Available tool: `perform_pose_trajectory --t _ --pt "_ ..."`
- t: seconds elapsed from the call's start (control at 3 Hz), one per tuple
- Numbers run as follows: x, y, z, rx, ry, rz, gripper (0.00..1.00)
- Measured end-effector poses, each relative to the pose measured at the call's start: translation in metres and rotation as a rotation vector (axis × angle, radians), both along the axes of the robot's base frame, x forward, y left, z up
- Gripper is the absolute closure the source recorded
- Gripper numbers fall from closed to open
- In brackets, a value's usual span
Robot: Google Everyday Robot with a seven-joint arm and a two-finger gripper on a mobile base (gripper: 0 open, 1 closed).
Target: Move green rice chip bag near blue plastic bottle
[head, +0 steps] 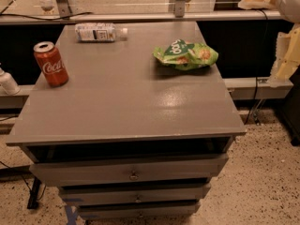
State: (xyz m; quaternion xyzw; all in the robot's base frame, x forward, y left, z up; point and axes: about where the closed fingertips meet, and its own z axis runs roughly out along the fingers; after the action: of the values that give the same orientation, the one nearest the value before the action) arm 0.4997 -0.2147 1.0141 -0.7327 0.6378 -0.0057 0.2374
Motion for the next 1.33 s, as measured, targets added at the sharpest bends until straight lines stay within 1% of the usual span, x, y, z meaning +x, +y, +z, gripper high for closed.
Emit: perform_pose_trajectory --t 0.33,0.67,1.0,1.33 --pt "0.0 0.0 0.0 0.0 0.0 0.0 0.0" --pt "0.006 0.002 -0.002 -0.001 -0.026 0.013 0.0" --pt "0.037 -0.002 -0.019 0.025 -0.077 0.026 0.0" --pt "0.089 -0.004 -0.04 0.094 -0.114 0.004 0.0"
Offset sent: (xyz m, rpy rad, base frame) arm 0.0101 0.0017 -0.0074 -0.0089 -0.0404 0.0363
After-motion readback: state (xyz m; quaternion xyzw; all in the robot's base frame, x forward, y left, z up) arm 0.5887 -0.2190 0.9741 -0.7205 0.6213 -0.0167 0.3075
